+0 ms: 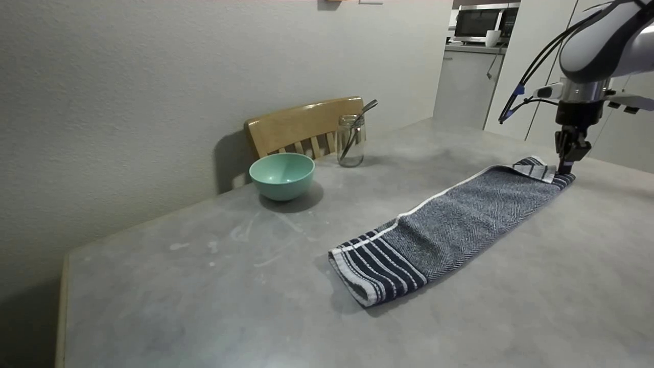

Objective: Unfold the towel once

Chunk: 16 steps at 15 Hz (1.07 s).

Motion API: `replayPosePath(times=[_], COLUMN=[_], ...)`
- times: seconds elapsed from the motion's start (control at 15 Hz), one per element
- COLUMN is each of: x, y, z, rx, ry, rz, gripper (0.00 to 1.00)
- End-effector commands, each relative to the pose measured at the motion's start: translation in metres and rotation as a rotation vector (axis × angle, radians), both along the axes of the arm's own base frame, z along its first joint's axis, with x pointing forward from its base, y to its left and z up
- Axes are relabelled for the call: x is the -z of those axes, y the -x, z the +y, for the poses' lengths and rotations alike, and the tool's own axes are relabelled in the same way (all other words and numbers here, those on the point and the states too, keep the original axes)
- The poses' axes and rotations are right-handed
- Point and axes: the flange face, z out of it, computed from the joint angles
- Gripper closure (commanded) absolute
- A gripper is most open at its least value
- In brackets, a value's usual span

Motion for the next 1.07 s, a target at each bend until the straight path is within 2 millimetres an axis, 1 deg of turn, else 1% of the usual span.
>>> replayPosePath(times=[0.0,0.2,0.53,0.8,1.0], x=[-0.001,-0.004,-0.006,-0.012,-0.02], y=[0.006,0.004,0.001,-0.002,-0.005], z=[-0.004,-0.007,-0.009,-0.012,-0.015], rx=[0.036,0.08,0.111,0.13,0.162], ry=[-0.035,-0.057,-0.049,0.025,0.117], rz=[-0.076,-0.159,-0.231,-0.289,-0.355], gripper=[1.0,1.0,1.0,1.0,1.0])
